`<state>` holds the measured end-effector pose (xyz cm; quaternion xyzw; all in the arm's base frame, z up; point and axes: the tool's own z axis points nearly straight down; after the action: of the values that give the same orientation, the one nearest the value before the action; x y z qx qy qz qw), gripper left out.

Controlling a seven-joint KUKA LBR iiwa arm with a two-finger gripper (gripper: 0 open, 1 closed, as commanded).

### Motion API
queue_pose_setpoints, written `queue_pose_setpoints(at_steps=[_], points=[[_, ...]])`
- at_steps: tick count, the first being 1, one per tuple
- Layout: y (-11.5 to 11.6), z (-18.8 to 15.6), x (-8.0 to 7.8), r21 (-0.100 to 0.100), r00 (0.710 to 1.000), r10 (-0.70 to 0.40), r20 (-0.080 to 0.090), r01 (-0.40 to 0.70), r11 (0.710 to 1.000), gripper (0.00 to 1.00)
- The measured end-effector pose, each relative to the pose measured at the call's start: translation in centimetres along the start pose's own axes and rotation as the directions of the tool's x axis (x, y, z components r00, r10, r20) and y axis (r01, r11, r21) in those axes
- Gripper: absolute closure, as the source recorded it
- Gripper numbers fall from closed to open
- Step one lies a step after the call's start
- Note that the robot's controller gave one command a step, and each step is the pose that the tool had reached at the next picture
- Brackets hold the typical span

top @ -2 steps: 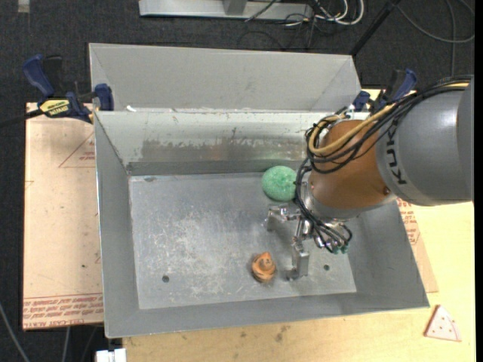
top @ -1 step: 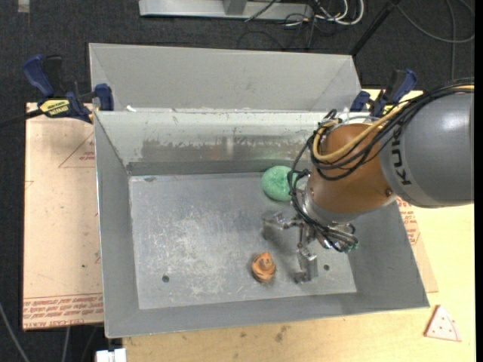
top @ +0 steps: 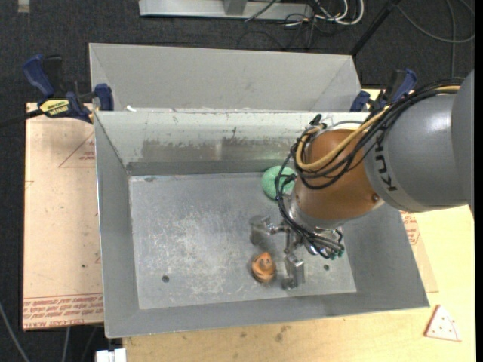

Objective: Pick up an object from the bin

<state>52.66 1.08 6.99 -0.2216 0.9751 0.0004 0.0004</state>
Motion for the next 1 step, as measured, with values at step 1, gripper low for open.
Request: queue_pose_setpoints(at_steps=[1], points=[[2.35, 0.03, -0.28, -0.001, 0.988, 0.152, -0.001, -0.152, 0.988, 0.00]])
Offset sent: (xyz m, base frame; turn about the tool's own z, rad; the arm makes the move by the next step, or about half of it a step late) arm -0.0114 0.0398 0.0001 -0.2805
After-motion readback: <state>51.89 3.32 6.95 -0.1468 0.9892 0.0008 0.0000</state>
